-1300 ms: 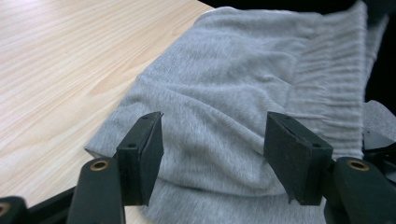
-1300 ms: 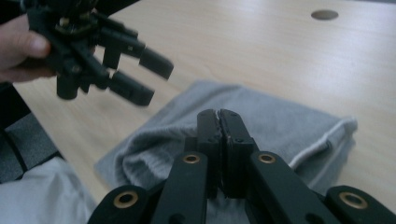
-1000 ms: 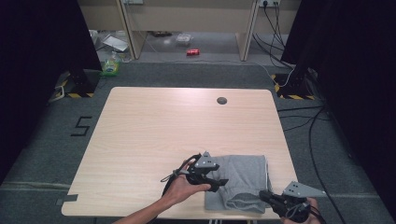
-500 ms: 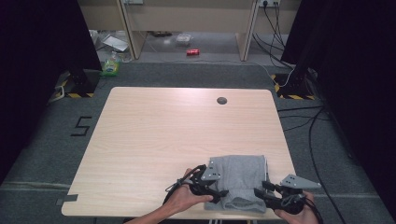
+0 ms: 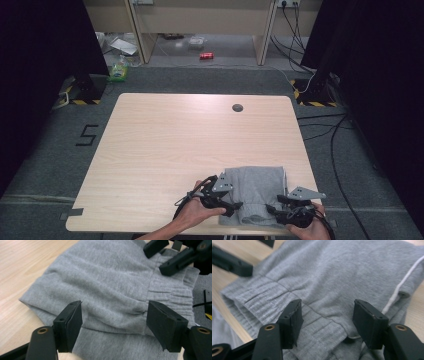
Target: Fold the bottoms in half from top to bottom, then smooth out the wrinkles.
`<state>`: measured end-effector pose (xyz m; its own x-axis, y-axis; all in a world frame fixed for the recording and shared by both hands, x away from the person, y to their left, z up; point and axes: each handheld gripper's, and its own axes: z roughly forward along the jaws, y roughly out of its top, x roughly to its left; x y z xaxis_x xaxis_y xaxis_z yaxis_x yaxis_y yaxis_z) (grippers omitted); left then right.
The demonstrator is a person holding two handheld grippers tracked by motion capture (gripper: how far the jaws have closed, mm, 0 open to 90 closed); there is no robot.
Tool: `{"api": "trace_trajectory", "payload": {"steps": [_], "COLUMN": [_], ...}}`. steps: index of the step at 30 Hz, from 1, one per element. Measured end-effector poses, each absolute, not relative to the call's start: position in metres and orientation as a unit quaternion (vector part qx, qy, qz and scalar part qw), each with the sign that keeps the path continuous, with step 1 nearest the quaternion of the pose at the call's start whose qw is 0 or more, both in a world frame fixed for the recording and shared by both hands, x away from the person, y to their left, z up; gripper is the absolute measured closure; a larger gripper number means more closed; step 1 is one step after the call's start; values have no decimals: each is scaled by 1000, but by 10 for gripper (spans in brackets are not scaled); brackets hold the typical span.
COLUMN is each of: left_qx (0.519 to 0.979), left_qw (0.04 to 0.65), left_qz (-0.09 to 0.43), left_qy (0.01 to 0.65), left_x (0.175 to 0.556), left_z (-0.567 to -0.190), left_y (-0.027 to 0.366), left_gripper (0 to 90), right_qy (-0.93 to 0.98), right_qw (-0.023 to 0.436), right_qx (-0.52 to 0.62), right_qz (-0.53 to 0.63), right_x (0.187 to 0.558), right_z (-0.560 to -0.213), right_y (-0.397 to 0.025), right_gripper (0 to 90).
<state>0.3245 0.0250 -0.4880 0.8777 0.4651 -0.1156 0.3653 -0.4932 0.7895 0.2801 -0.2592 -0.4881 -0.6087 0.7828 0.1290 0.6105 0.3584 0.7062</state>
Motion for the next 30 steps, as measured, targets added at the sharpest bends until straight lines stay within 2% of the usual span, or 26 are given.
{"api": "trace_trajectory", "payload": {"steps": [6, 10, 24, 30], "left_qx": [860, 856, 850, 843], "left_qw": [444, 448, 452, 439], "left_qz": [56, 55, 45, 72], "left_qy": [245, 251, 267, 301], "left_x": [325, 328, 317, 338], "left_z": [-484, -482, -485, -491], "left_y": [28, 30, 36, 45], "left_gripper": [271, 258, 208, 193], "right_qy": [805, 789, 777, 774], "right_qw": [144, 159, 171, 175], "right_qx": [418, 424, 452, 466], "right_qz": [396, 415, 403, 392], "right_x": [284, 294, 319, 324], "right_z": [-467, -459, -471, -475], "right_y": [-256, -259, -269, -273], "right_gripper": [314, 306, 287, 269]}}
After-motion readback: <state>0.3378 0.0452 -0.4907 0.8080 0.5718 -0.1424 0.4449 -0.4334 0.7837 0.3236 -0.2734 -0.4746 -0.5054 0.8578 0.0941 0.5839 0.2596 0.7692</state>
